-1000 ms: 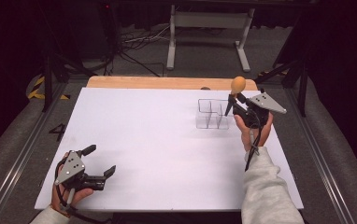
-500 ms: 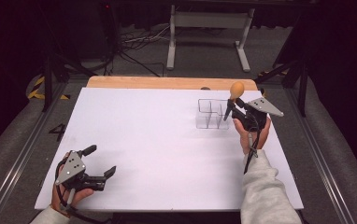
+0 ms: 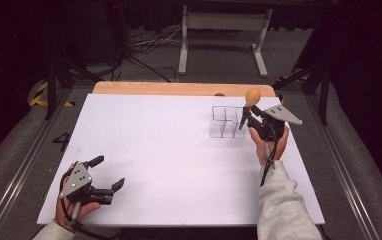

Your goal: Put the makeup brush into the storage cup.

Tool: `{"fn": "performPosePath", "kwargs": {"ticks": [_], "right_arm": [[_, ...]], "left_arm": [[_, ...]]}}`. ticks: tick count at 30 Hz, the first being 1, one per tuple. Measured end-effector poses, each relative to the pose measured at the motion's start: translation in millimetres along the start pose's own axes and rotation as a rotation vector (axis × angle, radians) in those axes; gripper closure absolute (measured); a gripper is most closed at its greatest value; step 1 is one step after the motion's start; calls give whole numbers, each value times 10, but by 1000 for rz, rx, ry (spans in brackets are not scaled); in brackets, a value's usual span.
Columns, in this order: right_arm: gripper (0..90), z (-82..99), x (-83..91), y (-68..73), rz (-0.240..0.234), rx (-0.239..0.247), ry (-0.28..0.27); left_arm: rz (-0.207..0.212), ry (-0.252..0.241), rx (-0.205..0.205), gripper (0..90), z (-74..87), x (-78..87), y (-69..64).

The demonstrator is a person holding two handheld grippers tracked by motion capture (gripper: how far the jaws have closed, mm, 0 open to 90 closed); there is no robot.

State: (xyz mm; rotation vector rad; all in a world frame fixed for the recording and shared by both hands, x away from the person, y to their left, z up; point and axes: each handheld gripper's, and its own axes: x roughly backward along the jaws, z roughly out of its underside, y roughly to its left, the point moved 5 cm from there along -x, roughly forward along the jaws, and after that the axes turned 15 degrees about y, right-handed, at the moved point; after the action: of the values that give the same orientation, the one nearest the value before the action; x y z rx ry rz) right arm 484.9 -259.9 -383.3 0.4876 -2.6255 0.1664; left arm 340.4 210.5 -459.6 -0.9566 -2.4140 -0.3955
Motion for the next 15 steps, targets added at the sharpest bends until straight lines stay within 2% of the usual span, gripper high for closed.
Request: {"fn": "performPosePath", "kwargs": {"ticks": [15], "right_arm": [[658, 9, -6, -16, -9, -12, 3]], "left_arm": [[5, 1, -3, 31, 0, 0, -6]]}}
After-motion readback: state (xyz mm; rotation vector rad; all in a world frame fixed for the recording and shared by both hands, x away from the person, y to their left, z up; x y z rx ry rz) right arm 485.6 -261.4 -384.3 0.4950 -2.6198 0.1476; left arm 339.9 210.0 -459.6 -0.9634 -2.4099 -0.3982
